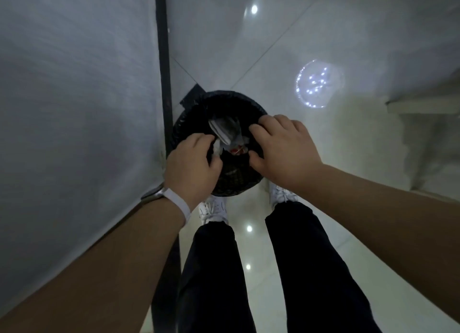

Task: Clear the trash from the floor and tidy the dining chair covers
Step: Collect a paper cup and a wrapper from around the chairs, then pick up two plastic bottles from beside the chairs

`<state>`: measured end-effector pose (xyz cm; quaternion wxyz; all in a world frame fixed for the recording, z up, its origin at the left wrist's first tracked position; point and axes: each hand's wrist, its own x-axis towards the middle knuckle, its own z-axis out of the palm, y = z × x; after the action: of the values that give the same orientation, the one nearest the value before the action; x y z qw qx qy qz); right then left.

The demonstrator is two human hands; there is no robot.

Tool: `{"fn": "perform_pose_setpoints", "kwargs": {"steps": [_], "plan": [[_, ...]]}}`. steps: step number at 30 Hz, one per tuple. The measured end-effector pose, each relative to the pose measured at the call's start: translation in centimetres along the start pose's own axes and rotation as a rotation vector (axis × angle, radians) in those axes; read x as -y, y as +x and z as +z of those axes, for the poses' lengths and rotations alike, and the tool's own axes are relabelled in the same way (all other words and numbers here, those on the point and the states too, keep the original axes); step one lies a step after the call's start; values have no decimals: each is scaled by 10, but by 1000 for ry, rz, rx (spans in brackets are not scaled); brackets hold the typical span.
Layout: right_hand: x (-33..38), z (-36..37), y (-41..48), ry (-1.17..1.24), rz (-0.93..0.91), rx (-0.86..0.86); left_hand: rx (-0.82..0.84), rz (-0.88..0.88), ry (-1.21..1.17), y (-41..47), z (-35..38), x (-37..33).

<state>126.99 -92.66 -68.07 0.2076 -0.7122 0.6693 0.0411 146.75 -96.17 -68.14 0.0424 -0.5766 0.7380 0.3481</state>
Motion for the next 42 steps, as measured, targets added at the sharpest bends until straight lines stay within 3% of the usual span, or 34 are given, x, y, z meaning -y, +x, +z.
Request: {"fn": "perform_pose_setpoints", "kwargs": {"steps": [10, 24, 33, 42], "plan": [[-2, -206, -47, -16, 108, -145, -127, 240, 193, -29, -138, -132], [21, -438, -202, -47, 529, -516, -297, 816, 91, -105, -300, -323], [15, -507, -362, -129, 893, -703, -214, 1149, 80, -181, -338, -455], [11, -525, -523, -138, 1144, -809, -182, 1397, 127, -281, -312, -563]]}}
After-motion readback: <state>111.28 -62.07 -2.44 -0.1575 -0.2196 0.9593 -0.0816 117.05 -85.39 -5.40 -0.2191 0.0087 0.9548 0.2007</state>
